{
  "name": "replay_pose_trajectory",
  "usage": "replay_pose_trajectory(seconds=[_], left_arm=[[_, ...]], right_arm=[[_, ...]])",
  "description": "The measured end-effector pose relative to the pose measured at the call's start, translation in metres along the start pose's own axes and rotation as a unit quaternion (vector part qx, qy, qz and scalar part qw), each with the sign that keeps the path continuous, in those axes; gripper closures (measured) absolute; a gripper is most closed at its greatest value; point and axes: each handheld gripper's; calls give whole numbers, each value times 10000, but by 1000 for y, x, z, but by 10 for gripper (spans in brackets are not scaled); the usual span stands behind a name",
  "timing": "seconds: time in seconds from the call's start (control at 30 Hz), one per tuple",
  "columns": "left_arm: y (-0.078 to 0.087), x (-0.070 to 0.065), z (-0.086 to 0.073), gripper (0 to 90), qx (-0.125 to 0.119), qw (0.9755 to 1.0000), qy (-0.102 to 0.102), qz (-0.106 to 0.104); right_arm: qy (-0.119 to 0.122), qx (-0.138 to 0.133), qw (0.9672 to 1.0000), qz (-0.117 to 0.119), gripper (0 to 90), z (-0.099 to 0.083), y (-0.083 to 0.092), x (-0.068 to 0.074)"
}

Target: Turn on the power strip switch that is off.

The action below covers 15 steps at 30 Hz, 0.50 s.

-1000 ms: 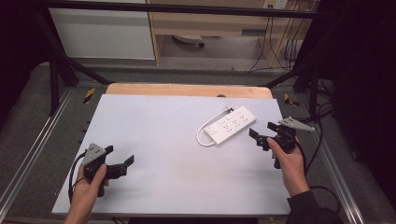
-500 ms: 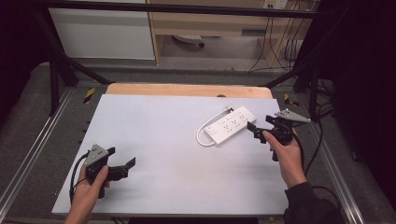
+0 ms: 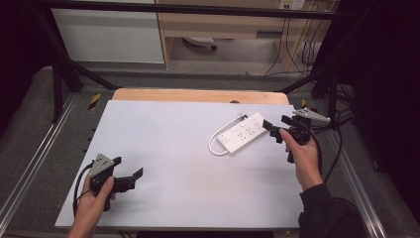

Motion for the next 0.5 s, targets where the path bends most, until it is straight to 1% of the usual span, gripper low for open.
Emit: replay_pose_trajectory(seconds=[0.03,0.17,0.2,0.37,0.4,0.5], left_arm=[[0,0,0,61,-2,10000,-2,-7],[0,0,0,60,-7,10000,11,-19],[0,0,0,60,-4,10000,14,-17],[0,0,0,60,-5,10000,11,-12],[0,0,0,60,-1,10000,0,-5],[0,-1,0,60,-9,10000,4,-22]], right_arm=[[30,19,10000,2,139,1,-1,-1],[-2,76,10000,-15,146,0,-6,-1],[22,92,10000,-30,146,-1,-7,-2],[-40,116,9999,-42,145,-2,-14,-3],[-27,156,9999,-59,145,-3,-16,-3],[-69,143,9998,-71,147,-4,-20,-3]])
Point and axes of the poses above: each handheld gripper's, and its own axes: y roughly backward along the jaws, z roughly out of its top, x roughly to its left, and after that the axes turned 14 degrees about -x, right-handed
